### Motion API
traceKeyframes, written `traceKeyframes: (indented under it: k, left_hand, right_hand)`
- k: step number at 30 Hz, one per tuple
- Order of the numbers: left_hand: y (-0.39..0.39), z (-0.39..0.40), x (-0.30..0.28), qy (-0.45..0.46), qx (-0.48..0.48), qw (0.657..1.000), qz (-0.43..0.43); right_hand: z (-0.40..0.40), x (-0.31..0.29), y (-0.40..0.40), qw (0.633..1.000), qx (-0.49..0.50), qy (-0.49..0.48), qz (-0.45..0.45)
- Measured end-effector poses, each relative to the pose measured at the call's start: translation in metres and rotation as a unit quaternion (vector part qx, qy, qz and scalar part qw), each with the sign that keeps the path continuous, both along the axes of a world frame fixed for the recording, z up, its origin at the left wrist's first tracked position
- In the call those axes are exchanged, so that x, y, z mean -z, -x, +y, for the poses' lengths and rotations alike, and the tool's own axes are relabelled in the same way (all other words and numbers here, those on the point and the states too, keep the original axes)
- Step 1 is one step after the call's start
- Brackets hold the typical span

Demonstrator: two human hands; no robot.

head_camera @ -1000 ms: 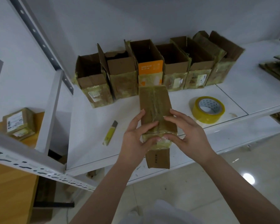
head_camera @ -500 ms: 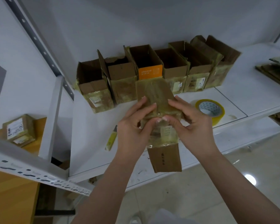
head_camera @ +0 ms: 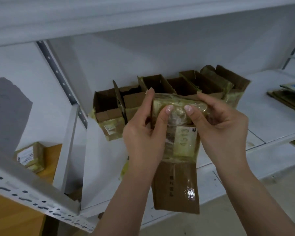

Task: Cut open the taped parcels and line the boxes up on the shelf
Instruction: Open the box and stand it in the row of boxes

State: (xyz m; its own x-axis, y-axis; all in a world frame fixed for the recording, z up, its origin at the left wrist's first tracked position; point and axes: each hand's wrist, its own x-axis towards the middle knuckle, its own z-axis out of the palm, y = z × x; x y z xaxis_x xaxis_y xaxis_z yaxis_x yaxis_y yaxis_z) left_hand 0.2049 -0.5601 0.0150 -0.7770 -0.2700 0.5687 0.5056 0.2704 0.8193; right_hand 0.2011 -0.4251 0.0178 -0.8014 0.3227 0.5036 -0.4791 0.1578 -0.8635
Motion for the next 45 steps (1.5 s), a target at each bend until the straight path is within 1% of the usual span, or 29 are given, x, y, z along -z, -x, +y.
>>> traceKeyframes:
  k: [7,11,13,15,17,19,20,21,22,24,26,29,31,34,38,40,42,44,45]
  left_hand:
    - [-0.001,0.007,-0.009,0.024,-0.01,1.0,0.011]
    - [-0.003,0.008,-0.011,0.027,-0.016,0.999,0.018]
    - [-0.003,0.008,-0.012,0.043,-0.015,0.999,0.013]
    - [-0.004,0.006,-0.012,0.073,-0.004,0.997,0.01]
    - [-0.008,0.002,-0.015,0.085,0.034,0.996,0.002]
    - [-0.011,-0.004,-0.018,0.031,0.091,0.995,-0.024]
    - [-0.011,-0.006,-0.019,-0.001,0.11,0.993,-0.042]
    - [-0.011,-0.007,-0.019,-0.015,0.118,0.991,-0.061]
    - [-0.01,-0.007,-0.02,-0.004,0.12,0.99,-0.075]
    - [-0.011,-0.005,-0.022,0.05,0.125,0.988,-0.077]
    - [-0.011,-0.003,-0.023,0.089,0.117,0.988,-0.053]
    - [-0.008,-0.001,-0.022,0.121,0.065,0.99,-0.025]
    - [-0.009,0.0,-0.021,0.112,0.054,0.992,-0.016]
    - [-0.012,0.002,-0.019,0.063,0.087,0.994,-0.018]
    - [-0.012,0.005,-0.018,0.071,0.068,0.995,-0.005]
    - [-0.011,0.005,-0.019,0.058,0.063,0.996,0.009]
    - [-0.008,0.0,-0.02,0.051,0.06,0.997,0.008]
    - [-0.007,-0.005,-0.021,0.024,0.069,0.997,-0.016]
    - [-0.008,-0.006,-0.022,0.007,0.08,0.996,-0.029]
  right_hand:
    - [-0.004,-0.013,-0.006,0.999,0.025,0.031,0.019]
    - [-0.004,-0.012,-0.01,0.999,0.039,0.028,0.021]
    - [-0.004,-0.011,-0.011,0.999,0.041,0.031,0.018]
    - [-0.002,-0.011,-0.011,0.999,0.037,0.037,0.014]
    - [0.002,-0.011,-0.011,0.999,0.033,0.041,0.009]
    - [0.005,-0.011,-0.012,0.999,0.029,0.044,0.007]
    - [0.006,-0.012,-0.013,0.999,0.024,0.045,0.008]
    - [0.006,-0.012,-0.014,0.999,0.018,0.045,0.008]
    - [0.005,-0.012,-0.015,0.999,0.015,0.043,0.008]
    - [0.004,-0.014,-0.017,0.999,0.016,0.034,0.003]
    - [0.004,-0.015,-0.018,1.0,0.019,0.022,0.0]
    - [0.004,-0.014,-0.018,1.0,0.017,0.008,0.001]
    - [0.003,-0.012,-0.018,1.0,0.004,0.001,0.003]
    - [0.005,-0.009,-0.018,1.0,-0.01,-0.008,0.018]
    - [0.002,-0.008,-0.016,0.999,-0.004,-0.024,0.044]
    - [0.003,-0.009,-0.015,0.998,-0.012,-0.034,0.047]
    - [0.008,-0.012,-0.015,0.998,-0.06,-0.016,0.033]
    - [0.014,-0.013,-0.014,0.994,-0.11,0.013,0.009]
    - [0.016,-0.014,-0.012,0.993,-0.119,0.017,-0.001]
